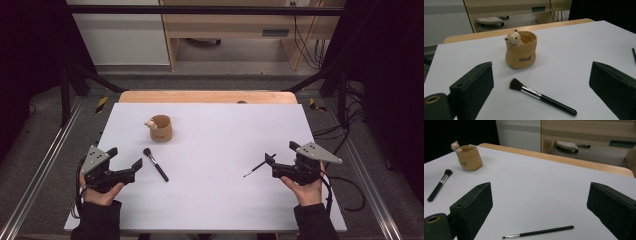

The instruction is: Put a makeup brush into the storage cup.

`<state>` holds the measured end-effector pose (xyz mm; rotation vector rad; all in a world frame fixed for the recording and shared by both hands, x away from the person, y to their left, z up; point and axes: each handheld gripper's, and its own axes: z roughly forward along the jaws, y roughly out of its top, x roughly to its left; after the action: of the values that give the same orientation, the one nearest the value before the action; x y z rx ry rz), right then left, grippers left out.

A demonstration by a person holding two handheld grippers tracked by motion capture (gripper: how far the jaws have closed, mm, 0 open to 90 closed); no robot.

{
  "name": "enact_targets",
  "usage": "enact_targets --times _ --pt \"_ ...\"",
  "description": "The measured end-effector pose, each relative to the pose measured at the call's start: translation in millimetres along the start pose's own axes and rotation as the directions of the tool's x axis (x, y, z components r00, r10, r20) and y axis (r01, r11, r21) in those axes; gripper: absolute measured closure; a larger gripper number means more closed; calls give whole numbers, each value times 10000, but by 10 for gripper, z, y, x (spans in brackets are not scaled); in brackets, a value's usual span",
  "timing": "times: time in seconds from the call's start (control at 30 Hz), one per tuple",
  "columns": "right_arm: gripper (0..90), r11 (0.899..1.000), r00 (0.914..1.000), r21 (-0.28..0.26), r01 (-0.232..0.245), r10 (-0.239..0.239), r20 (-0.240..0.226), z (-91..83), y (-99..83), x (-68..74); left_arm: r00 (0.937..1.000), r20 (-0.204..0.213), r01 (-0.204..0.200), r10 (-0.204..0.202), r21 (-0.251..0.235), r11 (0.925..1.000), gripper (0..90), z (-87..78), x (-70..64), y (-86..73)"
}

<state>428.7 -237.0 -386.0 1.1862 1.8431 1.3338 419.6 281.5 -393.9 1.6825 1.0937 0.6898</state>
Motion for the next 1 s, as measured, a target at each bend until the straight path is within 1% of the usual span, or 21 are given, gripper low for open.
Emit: enact_targets --times 0.07,0.1,0.13,0.27,0.3,0.33,0.37,0.4,0.43,0.47,0.57,0.7,0.87,0.97,1.0 --pt "69 10000 10000 98 -2 1 40 21 -12 5 10000 34 -9 9 25 10000 49 9 -6 -4" --pt "77 9997 9999 249 -44 40 150 60 -34 4 10000 34 -67 67 70 10000 49 9 -9 -5" --pt "77 9997 9999 249 -44 40 150 60 -34 4 10000 34 -94 94 77 9999 49 11 -14 -6" --pt "87 9982 9987 478 -354 336 378 140 -76 2 9999 52 -92 91 57 9999 49 17 -24 -3" --pt "88 9976 9985 598 -351 325 430 186 -100 9 10000 56 -81 81 58 10000 49 18 -23 -4" --pt "88 9976 9985 598 -351 325 430 186 -100 9 10000 49 -85 84 62 9999 49 18 -23 -4" --pt "88 9967 9983 719 -367 334 469 213 -115 11 9999 51 -86 86 63 9999 49 18 -23 -3" --pt "88 9949 9979 954 -334 280 578 269 -144 14 10000 50 -83 82 61 9999 49 18 -24 -3" --pt "88 9949 9979 954 -334 280 578 269 -144 14 9999 50 -94 94 61 9999 49 18 -25 -3" --pt "89 9939 9973 1076 -235 157 721 315 -166 22 9999 50 -98 98 64 9999 49 18 -26 -3" --pt "90 9930 9972 1131 -352 276 688 350 -187 24 9999 53 -93 92 68 9999 49 20 -24 -5" --pt "92 9908 9973 1314 -323 232 701 421 -228 22 9999 61 -84 84 90 9999 50 23 -16 -8" --pt "99 9854 9956 1666 -365 215 912 516 -281 15 9999 60 -84 83 81 9999 50 30 -25 -9" --pt "103 9801 9944 1947 -395 194 1039 599 -332 0 9999 64 -86 86 86 9999 50 32 -22 -10" --pt "104 9778 9940 2044 -465 251 1064 624 -345 -2 9999 55 -98 97 88 9999 50 32 -20 -10"
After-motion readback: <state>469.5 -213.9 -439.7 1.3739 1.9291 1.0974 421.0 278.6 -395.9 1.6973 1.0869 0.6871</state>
